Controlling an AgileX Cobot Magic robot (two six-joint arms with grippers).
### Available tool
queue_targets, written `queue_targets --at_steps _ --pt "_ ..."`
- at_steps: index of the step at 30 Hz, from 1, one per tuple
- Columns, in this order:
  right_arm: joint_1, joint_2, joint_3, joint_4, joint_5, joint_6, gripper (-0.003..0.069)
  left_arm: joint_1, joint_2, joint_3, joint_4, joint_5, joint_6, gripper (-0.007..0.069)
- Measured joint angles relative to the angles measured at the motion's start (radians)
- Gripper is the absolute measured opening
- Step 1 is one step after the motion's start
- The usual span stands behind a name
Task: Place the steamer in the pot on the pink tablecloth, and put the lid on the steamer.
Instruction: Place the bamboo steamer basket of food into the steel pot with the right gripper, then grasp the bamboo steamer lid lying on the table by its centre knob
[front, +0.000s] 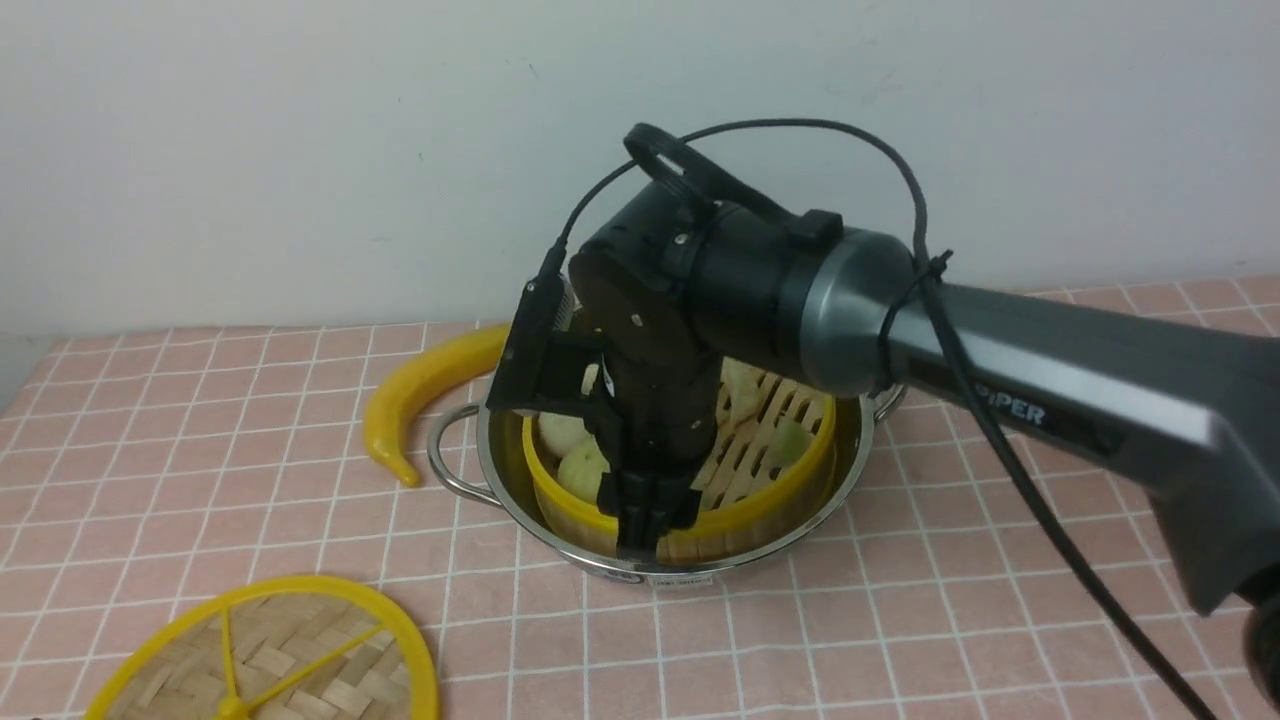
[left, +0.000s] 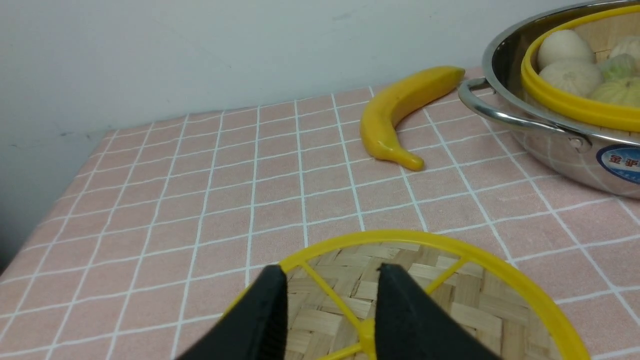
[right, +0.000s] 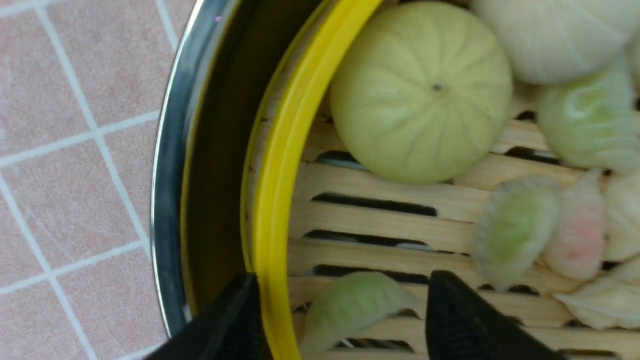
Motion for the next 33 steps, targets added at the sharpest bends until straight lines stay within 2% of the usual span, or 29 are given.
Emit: queue_targets --at_steps 3,5,7,10,12,14,15,18,25,33 --pt "0.000 -0.057 0.000 -0.003 -0.001 0.032 0.0393 0.000 0.000 0.000 0.000 0.000 0.000 0.0243" --pt "0.000 -0.098 0.000 -0.003 -0.002 0.058 0.0330 0.000 0.000 0.000 0.000 0.000 0.000 0.0243" --pt "0.000 -0.135 0.000 -0.003 -0.002 0.091 0.0242 0.000 0.000 0.000 0.000 0.000 0.000 0.0243" --pt "0.000 -0.205 0.000 -0.010 -0.002 0.141 0.0036 0.000 0.000 0.000 0.000 0.000 0.000 0.0243" --pt "0.000 -0.248 0.000 -0.010 -0.001 0.197 -0.0010 0.000 0.000 0.000 0.000 0.000 0.000 0.0243" --pt "0.000 -0.267 0.000 -0.003 -0.001 0.234 -0.0013 0.000 0.000 0.000 0.000 0.000 0.000 0.0243" --pt "0.000 -0.299 0.000 0.017 -0.001 0.305 -0.0015 0.000 0.000 0.000 0.000 0.000 0.000 0.0243" --pt "0.000 -0.339 0.000 0.057 0.000 0.395 -0.0015 0.000 0.000 0.000 0.000 0.000 0.000 0.0243" --pt "0.000 -0.364 0.000 0.057 0.000 0.431 -0.0014 0.000 0.000 0.000 0.000 0.000 0.000 0.0243" --pt "0.000 -0.424 0.028 0.072 -0.091 0.430 -0.0006 0.000 0.000 0.000 0.000 0.000 0.000 0.0243"
